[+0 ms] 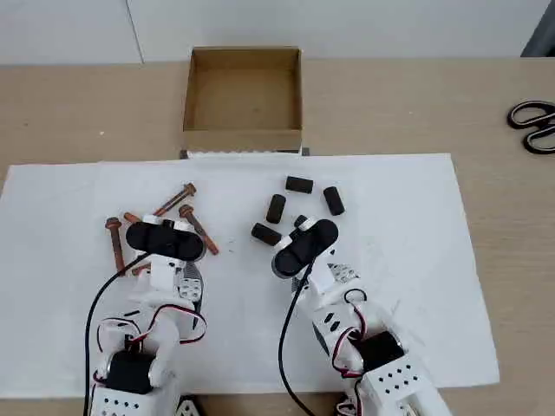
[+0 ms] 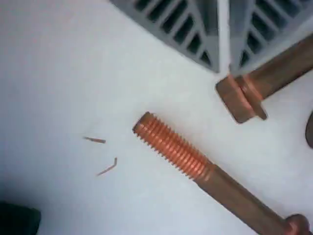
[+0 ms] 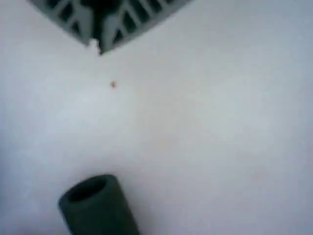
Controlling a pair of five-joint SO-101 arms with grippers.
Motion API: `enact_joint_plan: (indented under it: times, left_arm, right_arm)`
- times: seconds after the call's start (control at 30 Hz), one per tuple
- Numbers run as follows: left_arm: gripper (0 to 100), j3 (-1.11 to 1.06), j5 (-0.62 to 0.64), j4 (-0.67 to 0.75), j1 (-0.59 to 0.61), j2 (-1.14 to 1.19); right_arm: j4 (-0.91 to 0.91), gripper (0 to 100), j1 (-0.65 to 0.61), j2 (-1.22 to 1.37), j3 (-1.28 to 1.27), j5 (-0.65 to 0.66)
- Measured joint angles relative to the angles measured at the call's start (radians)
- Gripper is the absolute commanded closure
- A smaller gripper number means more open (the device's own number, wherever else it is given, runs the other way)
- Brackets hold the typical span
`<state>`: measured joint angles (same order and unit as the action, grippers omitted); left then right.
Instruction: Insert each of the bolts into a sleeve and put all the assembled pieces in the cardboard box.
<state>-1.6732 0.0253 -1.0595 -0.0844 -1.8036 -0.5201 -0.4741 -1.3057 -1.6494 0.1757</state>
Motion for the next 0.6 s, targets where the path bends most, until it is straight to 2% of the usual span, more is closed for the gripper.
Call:
enact_joint_plan:
  times: [0.37,0.47,0.6]
  left_arm:
    - [99,0.000,0.000,0.000,0.000,0.000]
    - [99,0.000,0.000,0.000,0.000,0.000]
    - [99,0.000,0.000,0.000,0.000,0.000]
  right_arm:
    - [0.000,99.5,0.011,0.000,0.000,0.005]
    - [0.000,99.5,0.101,0.000,0.000,0.005]
    - [0.000,99.5,0.299,0.000,0.000,0.005]
